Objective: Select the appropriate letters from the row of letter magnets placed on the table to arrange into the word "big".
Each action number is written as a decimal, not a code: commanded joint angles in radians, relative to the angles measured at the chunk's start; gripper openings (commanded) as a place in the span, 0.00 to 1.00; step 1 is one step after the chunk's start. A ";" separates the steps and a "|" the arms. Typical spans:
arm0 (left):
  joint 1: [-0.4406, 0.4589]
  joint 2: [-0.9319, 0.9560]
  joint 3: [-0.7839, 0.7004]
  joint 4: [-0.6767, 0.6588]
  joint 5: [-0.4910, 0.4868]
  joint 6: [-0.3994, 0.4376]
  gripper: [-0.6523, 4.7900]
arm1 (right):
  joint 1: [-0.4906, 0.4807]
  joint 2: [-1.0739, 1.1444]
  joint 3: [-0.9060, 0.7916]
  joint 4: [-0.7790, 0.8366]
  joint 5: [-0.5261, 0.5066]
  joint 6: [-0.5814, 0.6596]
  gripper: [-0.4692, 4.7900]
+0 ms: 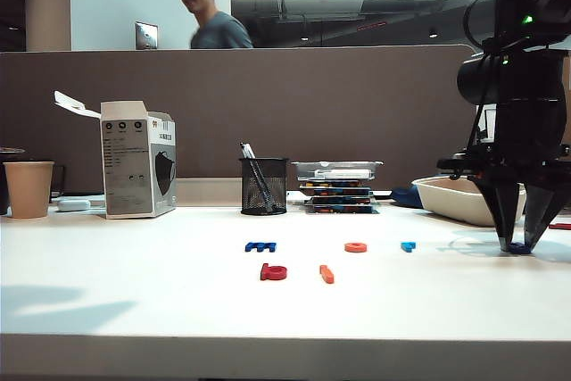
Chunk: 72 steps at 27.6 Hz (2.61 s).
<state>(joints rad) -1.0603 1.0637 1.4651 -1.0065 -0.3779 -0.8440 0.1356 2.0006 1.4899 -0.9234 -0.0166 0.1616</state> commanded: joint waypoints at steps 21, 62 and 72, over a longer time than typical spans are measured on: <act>0.001 -0.002 0.003 0.013 -0.003 -0.001 0.11 | 0.004 -0.021 0.063 -0.045 -0.008 -0.002 0.30; 0.001 -0.002 0.003 0.013 -0.003 -0.002 0.11 | 0.383 -0.100 -0.072 -0.075 -0.075 0.213 0.30; 0.001 -0.002 0.003 0.013 -0.003 -0.002 0.11 | 0.446 -0.080 -0.076 -0.017 -0.071 0.281 0.30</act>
<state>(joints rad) -1.0603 1.0637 1.4651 -1.0065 -0.3779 -0.8440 0.5838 1.9179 1.4151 -0.9527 -0.0910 0.4236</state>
